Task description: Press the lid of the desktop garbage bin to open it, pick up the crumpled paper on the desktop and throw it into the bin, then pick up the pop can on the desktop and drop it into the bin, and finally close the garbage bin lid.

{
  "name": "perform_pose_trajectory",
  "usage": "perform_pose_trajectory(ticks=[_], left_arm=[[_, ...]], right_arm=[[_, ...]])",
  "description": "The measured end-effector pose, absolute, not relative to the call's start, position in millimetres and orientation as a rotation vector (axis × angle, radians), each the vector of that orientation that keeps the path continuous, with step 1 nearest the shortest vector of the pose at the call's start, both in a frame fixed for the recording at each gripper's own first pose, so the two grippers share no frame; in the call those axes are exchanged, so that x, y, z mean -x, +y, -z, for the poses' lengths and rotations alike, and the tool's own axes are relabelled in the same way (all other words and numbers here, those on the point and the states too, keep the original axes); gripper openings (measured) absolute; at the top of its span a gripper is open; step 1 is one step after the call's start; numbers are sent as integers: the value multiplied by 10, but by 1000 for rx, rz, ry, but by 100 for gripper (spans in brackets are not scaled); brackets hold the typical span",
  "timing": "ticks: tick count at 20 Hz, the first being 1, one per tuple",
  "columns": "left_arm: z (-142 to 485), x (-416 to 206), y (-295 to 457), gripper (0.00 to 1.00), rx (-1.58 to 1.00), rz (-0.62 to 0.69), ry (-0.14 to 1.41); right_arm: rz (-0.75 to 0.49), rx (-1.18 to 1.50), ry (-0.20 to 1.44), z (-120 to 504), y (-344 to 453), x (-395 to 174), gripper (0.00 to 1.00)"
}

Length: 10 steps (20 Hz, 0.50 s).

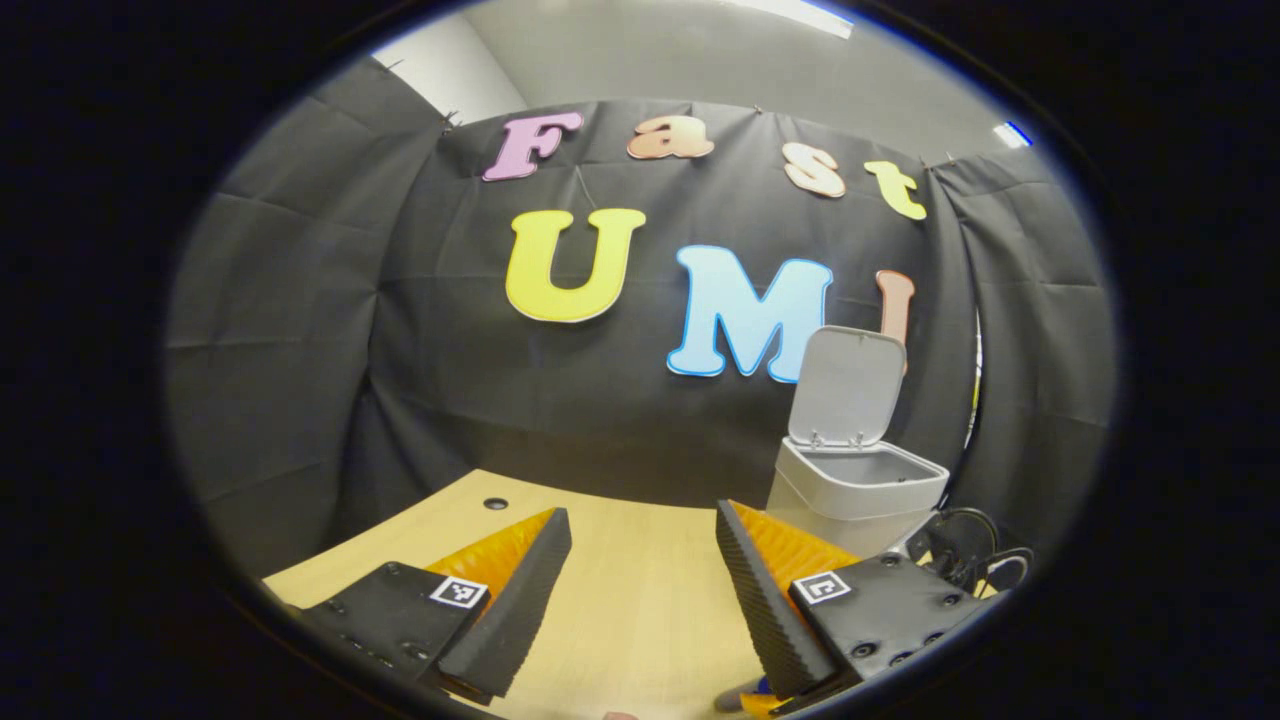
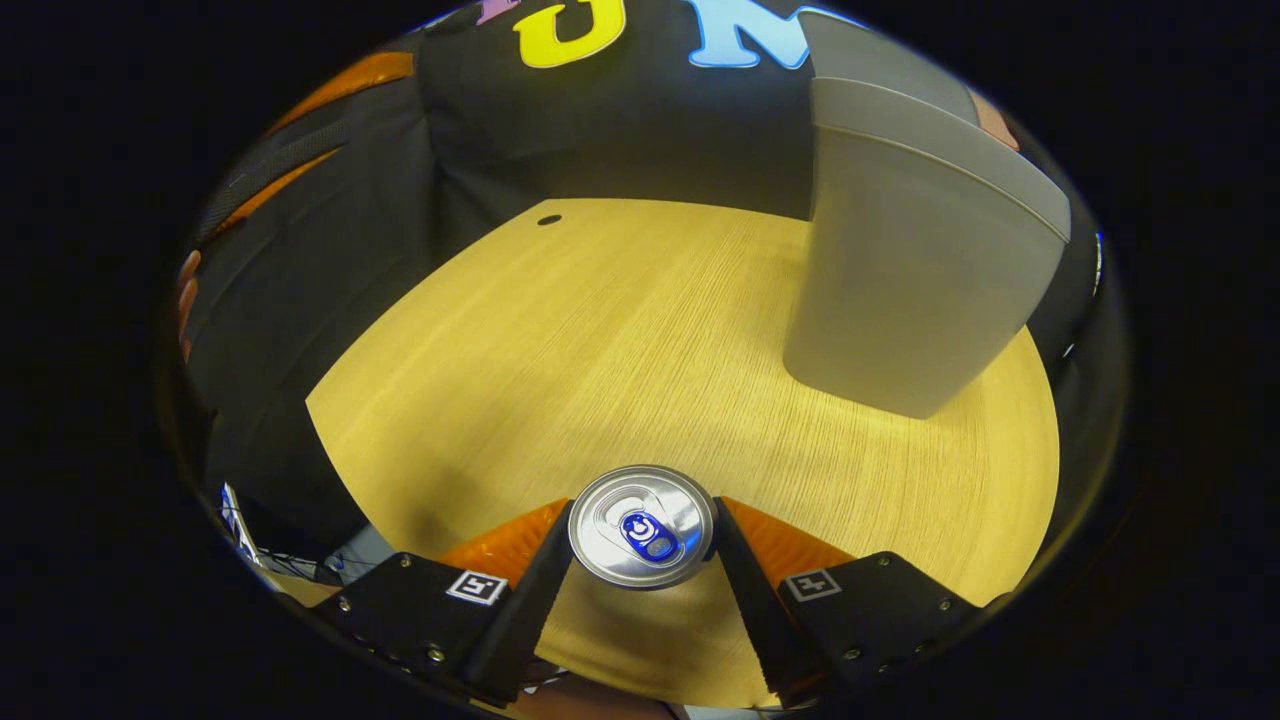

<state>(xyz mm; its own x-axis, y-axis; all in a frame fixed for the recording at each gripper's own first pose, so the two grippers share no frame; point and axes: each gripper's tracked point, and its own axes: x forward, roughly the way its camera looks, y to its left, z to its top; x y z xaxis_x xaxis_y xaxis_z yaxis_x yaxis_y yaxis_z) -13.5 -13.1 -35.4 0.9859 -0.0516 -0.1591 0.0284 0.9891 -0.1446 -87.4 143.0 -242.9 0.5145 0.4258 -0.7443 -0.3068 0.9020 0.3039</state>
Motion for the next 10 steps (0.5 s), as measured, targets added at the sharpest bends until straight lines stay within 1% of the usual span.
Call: perform_pose_trajectory(ticks=[3,7,10], left_arm=[[356,152,-163,95,146,47,164],[370,192,-250,95,122,57,161],[334,211,-310,95,107,68,146]], right_arm=[[-425,-181,865,2275,1378,827,85],[-387,-222,725,1952,1202,758,85],[-320,-217,597,1636,984,625,85]])
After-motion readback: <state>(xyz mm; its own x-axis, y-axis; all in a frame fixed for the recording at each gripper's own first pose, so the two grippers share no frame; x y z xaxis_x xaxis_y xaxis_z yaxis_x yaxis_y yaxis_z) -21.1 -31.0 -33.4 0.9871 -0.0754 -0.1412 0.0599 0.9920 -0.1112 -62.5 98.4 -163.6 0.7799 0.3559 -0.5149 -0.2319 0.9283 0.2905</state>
